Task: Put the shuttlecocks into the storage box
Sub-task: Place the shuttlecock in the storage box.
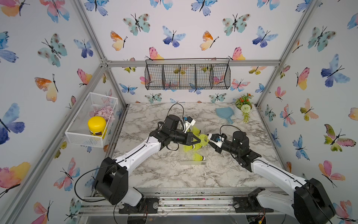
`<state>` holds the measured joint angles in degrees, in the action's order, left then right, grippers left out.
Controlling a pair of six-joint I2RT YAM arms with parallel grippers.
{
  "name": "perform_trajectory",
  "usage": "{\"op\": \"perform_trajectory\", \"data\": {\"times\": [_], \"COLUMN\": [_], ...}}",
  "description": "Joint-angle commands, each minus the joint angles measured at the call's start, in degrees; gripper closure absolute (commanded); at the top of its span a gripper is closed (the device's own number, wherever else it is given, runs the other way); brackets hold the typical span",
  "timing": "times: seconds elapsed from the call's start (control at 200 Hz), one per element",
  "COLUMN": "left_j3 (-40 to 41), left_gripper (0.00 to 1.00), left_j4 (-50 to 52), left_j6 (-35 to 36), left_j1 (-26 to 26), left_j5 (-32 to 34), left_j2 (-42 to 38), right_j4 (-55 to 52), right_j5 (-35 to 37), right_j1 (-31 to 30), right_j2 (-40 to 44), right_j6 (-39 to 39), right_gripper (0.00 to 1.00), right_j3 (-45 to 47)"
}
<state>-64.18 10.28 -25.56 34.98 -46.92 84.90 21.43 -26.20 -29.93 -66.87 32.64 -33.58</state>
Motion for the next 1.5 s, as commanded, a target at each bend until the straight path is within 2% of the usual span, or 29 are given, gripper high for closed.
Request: {"op": "perform_trajectory", "data": {"times": [0.0,0.05,0.15,0.215,0.35,0.516,0.546,0.661,0.961,1.276,1.497], "left_j3": [-1.28,-1.46,-1.81,-2.22,-1.98,-0.18,0.03,0.81,-2.41,-3.67,-4.63], "left_gripper": [1.00,0.97,0.78,0.61,0.50,0.51,0.51,0.51,0.50,0.52,0.65], "left_j4": [-0.26,-0.26,0.32,1.16,2.01,3.43,3.66,3.82,6.32,5.47,4.65], "left_j6": [-0.50,-0.76,-0.90,-0.42,2.18,8.45,9.78,15.52,24.40,25.94,25.21], "left_j1": [0.18,0.20,0.19,0.17,0.27,1.25,1.69,4.68,11.40,13.31,13.28], "left_j5": [0.19,0.71,3.52,6.38,12.82,18.70,21.31,23.98,30.22,30.02,29.82], "left_j2": [0.81,0.84,0.19,-0.94,-5.11,-10.09,-10.93,-13.14,-10.11,-6.11,-2.43], "right_j4": [-1.61,-1.99,-2.65,-2.95,-3.40,-4.47,-5.13,-8.20,-10.62,-12.20,-12.47], "right_j5": [-1.23,-1.06,-0.62,-0.35,0.35,1.57,1.86,2.46,1.32,0.55,0.44], "right_j1": [-0.13,-0.13,-0.14,-0.13,-0.15,-0.13,-0.13,-0.13,-0.13,-0.17,-0.29], "right_j2": [0.27,0.41,0.54,0.56,0.12,-1.35,-1.76,-3.19,-4.68,-5.98,-5.90], "right_j6": [0.26,0.23,0.06,-0.10,-0.95,-2.22,-2.39,-2.67,-4.08,-4.68,-5.22], "right_gripper": [0.70,0.71,0.73,0.73,0.73,0.73,0.73,0.73,0.73,0.73,0.73], "right_j3": [-1.75,-1.83,-1.75,-1.75,-1.84,-2.82,-3.25,-5.35,-7.09,-8.25,-8.17]}}
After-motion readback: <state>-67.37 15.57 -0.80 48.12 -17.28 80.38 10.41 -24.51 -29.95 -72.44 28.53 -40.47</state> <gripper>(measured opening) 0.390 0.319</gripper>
